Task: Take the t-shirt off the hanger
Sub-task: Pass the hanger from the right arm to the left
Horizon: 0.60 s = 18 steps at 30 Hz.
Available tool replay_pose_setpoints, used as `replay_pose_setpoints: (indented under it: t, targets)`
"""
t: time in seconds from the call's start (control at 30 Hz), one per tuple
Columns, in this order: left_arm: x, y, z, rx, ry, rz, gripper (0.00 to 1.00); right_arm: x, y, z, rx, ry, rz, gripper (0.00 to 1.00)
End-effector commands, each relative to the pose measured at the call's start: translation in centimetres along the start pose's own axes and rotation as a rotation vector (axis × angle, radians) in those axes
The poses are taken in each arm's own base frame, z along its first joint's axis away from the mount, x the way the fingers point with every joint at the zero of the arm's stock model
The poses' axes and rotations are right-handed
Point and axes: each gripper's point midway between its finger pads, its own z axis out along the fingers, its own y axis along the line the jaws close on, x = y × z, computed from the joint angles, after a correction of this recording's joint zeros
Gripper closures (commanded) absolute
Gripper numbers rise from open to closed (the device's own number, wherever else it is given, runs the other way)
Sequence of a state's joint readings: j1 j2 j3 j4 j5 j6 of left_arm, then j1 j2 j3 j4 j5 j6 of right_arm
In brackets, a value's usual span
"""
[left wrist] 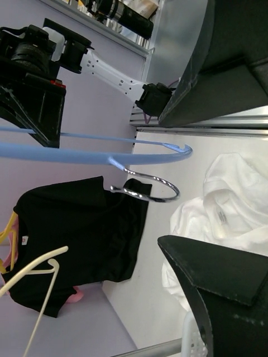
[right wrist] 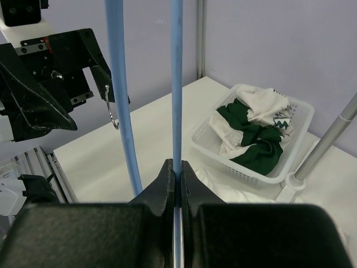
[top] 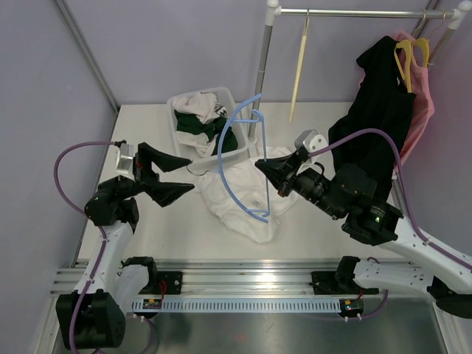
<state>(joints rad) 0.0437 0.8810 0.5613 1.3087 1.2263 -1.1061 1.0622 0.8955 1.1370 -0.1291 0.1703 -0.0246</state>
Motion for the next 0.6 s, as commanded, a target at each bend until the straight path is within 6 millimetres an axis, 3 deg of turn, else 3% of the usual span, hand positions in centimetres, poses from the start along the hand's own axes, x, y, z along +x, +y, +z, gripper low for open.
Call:
replay_pose_setpoints:
  t: [0.0, 0.07, 0.17, 0.2, 0.33, 0.4, 0.43, 0.5, 0.57]
  targets:
    - [-2.0, -3.8, 0.0, 0.113, -0.055, 0.351, 0.23, -1.9, 0.6, 0.0, -0.024, -0.067, 0.03, 1.0]
    - [-2.1, -3.6, 0.0, 0.112, -0.053, 0.341, 0.27, -1.8, 0.8, 0.1, -0.033, -0.063, 0.03, 1.0]
    - [-2.1, -3.4, 0.1, 0.11, -0.053, 0.324, 0.4, -1.9, 0.9, 0.1, -0.039, -0.065, 0.03, 1.0]
    - [-2.1, -3.3, 0.1, 0.109, -0.052, 0.32, 0.48, -1.8, 0.9, 0.2, -0.039, -0.063, 0.029, 1.0]
    - [-2.3, -3.4, 0.2, 0.112, -0.054, 0.312, 0.6, -1.7, 1.0, 0.5, -0.042, -0.058, 0.029, 1.0]
    - [-2.3, -3.4, 0.2, 0.111, -0.055, 0.305, 0.7, -1.8, 1.0, 0.5, -0.04, -0.061, 0.029, 1.0]
    - [-2.3, -3.4, 0.2, 0.113, -0.053, 0.305, 0.83, -1.7, 1.0, 0.7, -0.039, -0.057, 0.028, 1.0]
    - [-2.5, -3.5, 0.2, 0.113, -0.055, 0.299, 0.97, -1.5, 0.9, 0.9, -0.032, -0.053, 0.028, 1.0]
    - [-2.6, -3.6, 0.3, 0.118, -0.049, 0.285, 1.0, -1.3, 0.8, 1.3, -0.023, -0.049, 0.024, 1.0]
